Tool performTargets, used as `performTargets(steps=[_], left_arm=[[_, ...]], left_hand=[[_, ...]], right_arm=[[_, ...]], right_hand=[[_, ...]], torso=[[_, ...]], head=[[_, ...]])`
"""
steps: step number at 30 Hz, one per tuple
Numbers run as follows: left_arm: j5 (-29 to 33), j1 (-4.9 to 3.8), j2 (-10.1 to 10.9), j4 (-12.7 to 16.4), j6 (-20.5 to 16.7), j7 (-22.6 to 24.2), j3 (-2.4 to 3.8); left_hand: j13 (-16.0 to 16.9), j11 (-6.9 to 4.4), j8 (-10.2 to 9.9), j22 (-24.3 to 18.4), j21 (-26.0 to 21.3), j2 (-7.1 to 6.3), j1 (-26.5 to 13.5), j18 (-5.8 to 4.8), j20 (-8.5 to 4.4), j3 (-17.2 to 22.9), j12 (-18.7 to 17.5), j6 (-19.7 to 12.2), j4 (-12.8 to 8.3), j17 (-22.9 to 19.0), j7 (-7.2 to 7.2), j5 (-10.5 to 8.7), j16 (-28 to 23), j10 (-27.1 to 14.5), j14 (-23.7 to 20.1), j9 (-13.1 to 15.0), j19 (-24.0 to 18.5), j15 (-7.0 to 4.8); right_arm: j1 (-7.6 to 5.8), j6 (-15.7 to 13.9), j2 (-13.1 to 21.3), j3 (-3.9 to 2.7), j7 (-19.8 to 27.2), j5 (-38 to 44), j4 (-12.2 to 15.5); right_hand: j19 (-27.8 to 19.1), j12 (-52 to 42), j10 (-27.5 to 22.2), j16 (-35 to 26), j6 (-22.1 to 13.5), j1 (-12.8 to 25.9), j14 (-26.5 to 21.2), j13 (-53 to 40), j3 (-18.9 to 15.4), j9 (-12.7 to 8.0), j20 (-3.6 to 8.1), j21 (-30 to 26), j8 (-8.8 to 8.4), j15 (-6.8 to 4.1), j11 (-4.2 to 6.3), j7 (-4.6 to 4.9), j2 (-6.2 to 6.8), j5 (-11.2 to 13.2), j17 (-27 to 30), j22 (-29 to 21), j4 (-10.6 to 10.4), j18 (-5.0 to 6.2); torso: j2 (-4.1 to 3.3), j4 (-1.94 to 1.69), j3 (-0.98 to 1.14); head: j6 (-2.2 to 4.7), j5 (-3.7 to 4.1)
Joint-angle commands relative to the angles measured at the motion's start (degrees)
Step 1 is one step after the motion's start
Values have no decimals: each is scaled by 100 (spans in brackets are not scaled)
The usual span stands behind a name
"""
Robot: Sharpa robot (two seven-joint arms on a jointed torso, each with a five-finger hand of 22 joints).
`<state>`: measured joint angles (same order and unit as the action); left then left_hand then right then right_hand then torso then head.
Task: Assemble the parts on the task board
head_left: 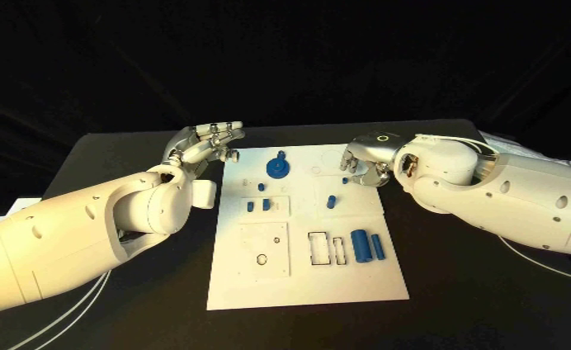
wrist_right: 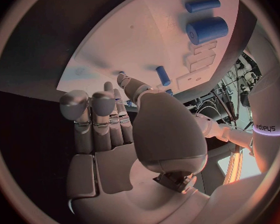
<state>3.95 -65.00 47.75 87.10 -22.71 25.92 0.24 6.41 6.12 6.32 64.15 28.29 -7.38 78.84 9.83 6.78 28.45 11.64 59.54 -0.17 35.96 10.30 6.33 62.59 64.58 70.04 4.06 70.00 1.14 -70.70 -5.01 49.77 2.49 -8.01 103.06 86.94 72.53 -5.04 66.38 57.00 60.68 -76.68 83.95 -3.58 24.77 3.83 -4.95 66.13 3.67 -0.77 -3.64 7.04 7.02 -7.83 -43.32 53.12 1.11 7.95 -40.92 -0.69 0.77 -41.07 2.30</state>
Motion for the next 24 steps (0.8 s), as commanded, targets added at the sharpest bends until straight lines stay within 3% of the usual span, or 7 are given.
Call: performTargets(steps=[1,17,24], left_arm=[[273,0,1,36,3,252,3],[282,1,0,12,-100,120,3],[261,0,9,-46,-78,66,3]], left_hand=[[10,-11,38,-10,-30,55,-24,51,6,-43,29,-47,9,-11,-2,40,36,-48,-45,7,-23,6],[47,-8,78,-30,-68,93,3,55,5,-76,133,-65,-17,-14,11,46,66,-106,-48,6,-17,5],[65,6,88,-35,-75,95,18,52,8,-95,186,-105,-39,-23,29,48,80,-170,-53,-1,-8,14]], right_arm=[[33,117,-40,0,41,221,-6],[138,314,-202,0,117,207,-120],[185,446,-265,0,38,370,-198]], right_hand=[[34,11,-35,74,-4,-48,170,-1,53,6,17,72,9,-32,-9,10,34,-1,-74,64,-6,-97],[47,-45,64,373,148,-125,142,-3,182,27,40,306,44,-69,4,8,-8,-78,-342,329,-22,-123],[145,-137,281,628,361,-206,163,-19,281,57,57,532,113,-87,39,-8,-84,-112,-615,633,16,-171]], torso=[[-7,-1,1],[2,-6,-6],[2,0,1]], head=[[-21,0],[-68,-20],[-88,-46]])
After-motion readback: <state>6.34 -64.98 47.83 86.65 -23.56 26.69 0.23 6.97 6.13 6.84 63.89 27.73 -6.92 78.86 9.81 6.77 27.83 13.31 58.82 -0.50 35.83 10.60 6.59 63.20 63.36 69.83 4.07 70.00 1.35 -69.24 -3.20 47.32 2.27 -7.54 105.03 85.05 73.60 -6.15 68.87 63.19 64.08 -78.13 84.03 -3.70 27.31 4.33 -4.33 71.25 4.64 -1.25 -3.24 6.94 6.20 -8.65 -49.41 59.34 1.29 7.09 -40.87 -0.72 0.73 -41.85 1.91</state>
